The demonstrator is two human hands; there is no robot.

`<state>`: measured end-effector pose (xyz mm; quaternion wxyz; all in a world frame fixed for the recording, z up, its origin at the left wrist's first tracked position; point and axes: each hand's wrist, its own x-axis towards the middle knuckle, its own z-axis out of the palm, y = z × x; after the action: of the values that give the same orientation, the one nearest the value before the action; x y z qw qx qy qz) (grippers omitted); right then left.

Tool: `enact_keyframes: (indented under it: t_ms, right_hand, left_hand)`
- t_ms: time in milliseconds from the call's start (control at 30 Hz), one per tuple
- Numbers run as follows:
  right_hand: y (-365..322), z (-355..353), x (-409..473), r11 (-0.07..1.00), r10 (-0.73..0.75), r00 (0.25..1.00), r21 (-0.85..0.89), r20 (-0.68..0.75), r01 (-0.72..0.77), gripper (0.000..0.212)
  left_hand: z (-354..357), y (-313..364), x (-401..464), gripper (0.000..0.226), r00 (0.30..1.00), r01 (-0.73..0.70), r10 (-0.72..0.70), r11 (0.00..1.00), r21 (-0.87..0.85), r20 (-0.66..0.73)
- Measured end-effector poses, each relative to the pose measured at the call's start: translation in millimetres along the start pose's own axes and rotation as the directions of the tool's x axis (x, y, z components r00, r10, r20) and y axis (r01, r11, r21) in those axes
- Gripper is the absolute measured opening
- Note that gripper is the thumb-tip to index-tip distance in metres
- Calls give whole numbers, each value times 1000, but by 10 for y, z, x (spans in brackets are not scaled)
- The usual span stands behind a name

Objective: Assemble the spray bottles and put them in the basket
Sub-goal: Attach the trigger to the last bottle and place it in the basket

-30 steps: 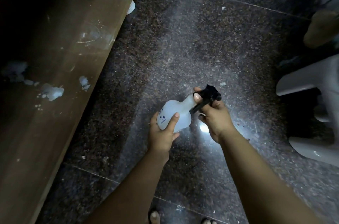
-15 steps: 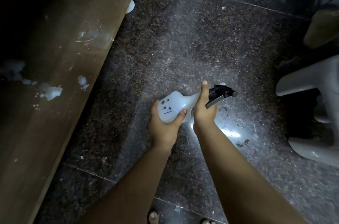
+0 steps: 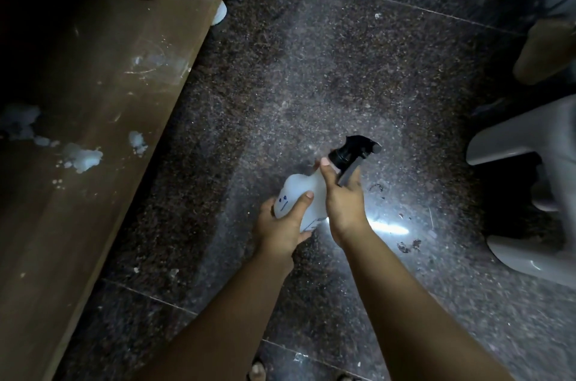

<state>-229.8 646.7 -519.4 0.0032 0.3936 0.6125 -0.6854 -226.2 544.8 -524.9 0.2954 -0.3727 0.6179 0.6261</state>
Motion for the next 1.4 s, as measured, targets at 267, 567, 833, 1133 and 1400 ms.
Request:
enact_keyframes:
  t_ms: [267,567,833,1133,1400]
  right_hand:
    - [-358,9,51,912,-346,924,-174,166,372,10]
    - [-684,156,167,972,-56,989,233,139,23,42]
    - [-786,162,235,924,14,924,347,382,-158,20]
    - [-802,53,206,926,30,803,287,595,-247,27]
    - [-789,169,238,947,63,869,245,491,-207,7]
  left_hand:
    - [-48,256,-25,47,988,132,-118,980,-150,99]
    - [-154,390,-34,33,997,-46,53,990,-133,49]
    - [-265,367,20,36,1000,-15,16,997,-80,15]
    - [-343,400,-32,43,993,105,-103,994,-36,52]
    - [-197,395,-167,44,991,-42,28,993,-111,-130]
